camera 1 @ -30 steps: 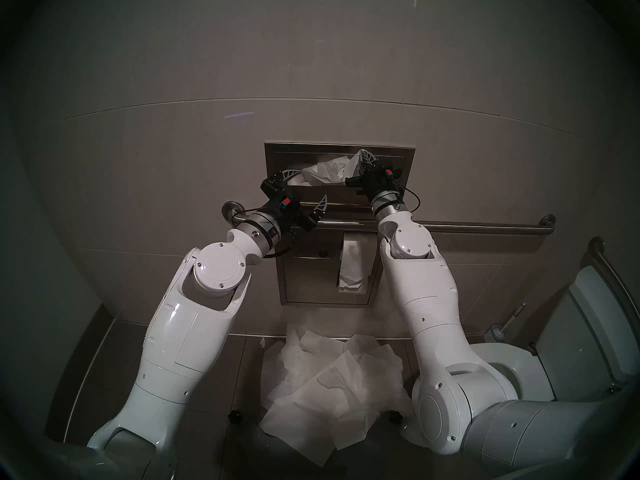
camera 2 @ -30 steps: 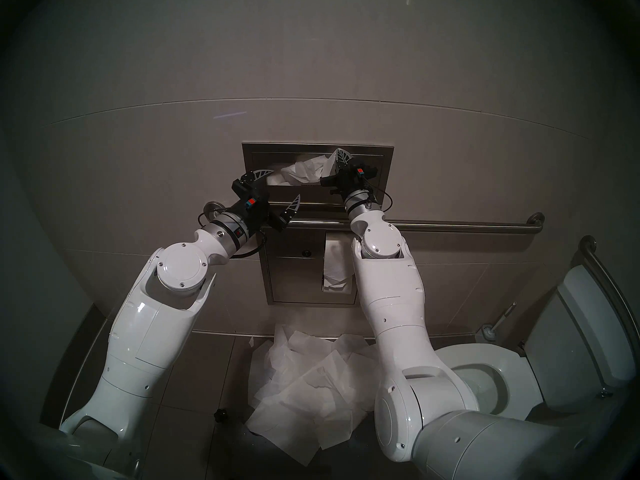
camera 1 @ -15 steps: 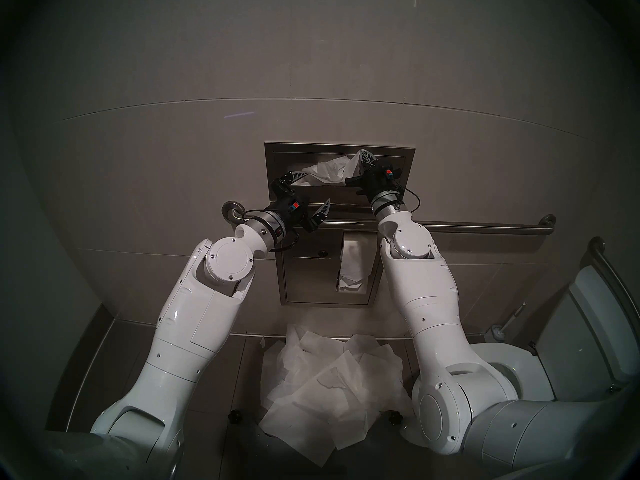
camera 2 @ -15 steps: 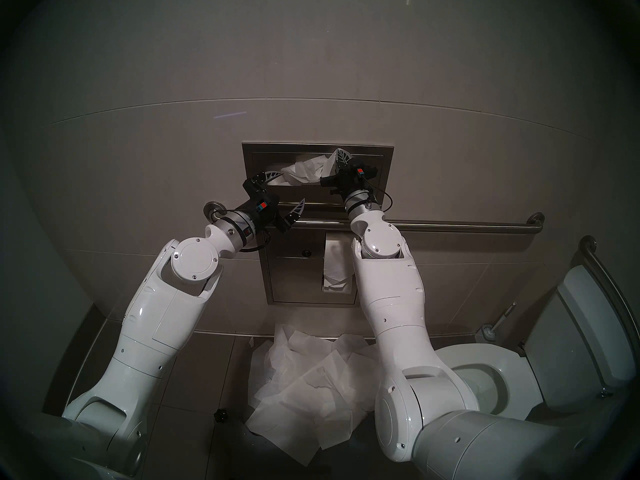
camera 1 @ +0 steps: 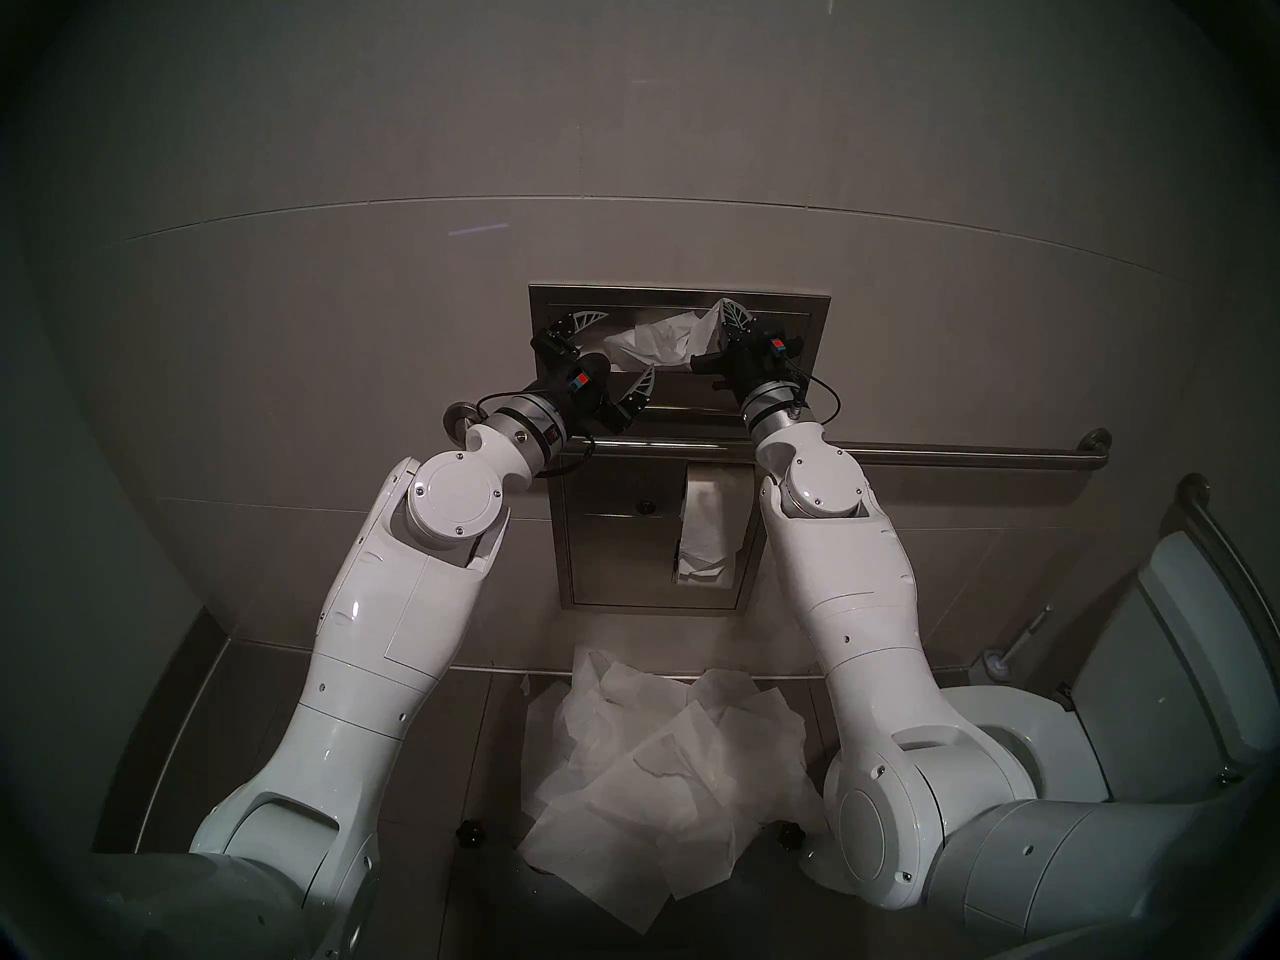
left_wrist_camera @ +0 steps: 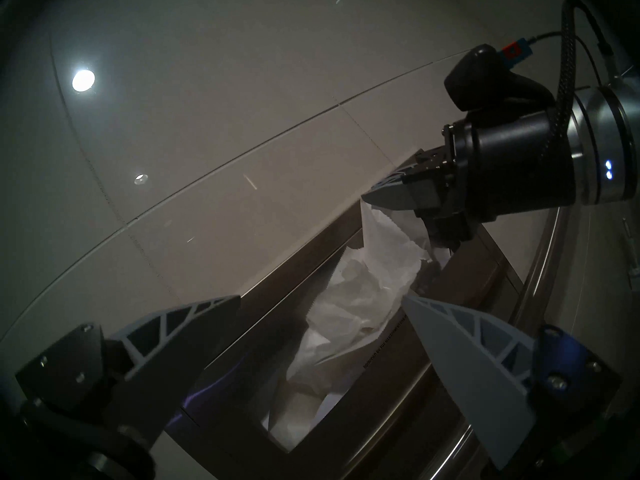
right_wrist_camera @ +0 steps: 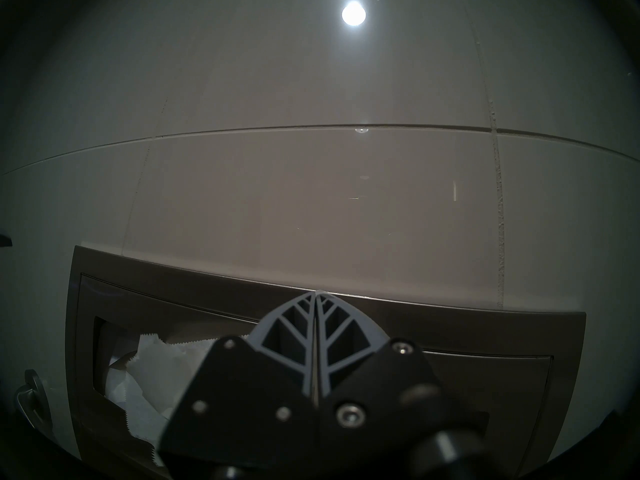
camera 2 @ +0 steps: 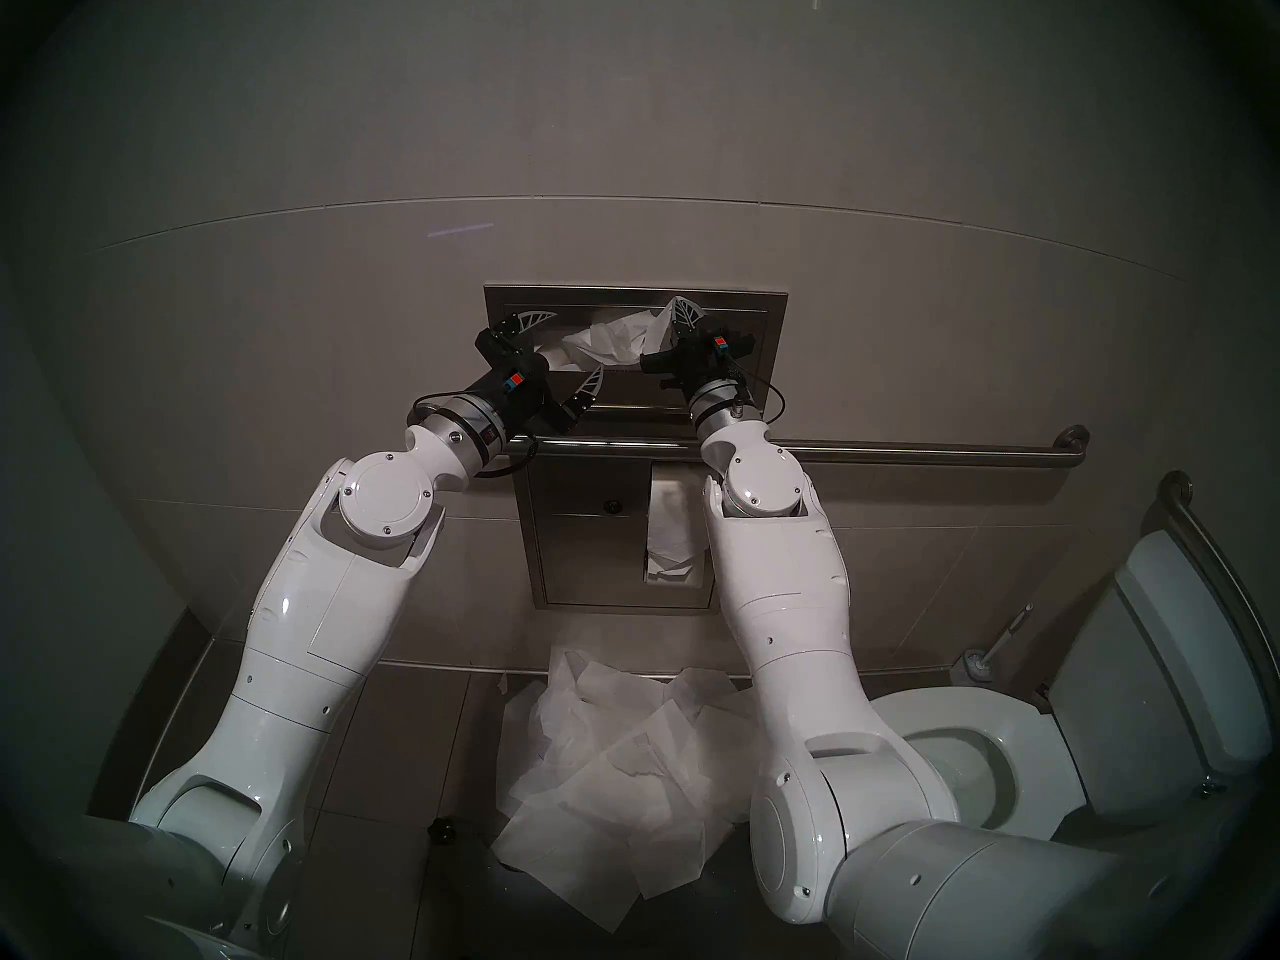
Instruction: Take out a toilet seat cover
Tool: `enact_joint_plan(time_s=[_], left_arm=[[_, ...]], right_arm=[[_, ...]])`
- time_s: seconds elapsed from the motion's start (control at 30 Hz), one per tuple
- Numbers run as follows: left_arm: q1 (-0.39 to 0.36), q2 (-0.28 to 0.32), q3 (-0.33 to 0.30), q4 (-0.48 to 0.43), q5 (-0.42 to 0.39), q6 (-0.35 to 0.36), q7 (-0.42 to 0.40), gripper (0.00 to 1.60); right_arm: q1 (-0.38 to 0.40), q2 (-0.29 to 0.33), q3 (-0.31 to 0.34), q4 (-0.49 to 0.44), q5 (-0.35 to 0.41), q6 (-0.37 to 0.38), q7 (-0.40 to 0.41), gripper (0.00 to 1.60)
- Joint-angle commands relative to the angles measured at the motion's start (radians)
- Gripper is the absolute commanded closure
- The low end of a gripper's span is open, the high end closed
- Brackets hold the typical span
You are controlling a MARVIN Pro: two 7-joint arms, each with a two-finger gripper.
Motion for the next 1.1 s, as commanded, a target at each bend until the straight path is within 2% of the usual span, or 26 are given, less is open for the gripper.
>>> enact_joint_plan(time_s=[0.0,1.07], left_arm=[[-0.052,-0.013,-0.008,-0.021,-0.012,-0.022,0.008,0.00],[-0.053,-0.016,-0.012,-0.015,-0.013,-0.033,0.006,0.00]], right_arm=[[0.035,0.002,0.002,-0.040,0.001,-0.004,-0.001,1.60],[0.034,0.003,0.000,-0.040,0.002,-0.004,-0.003,1.60]])
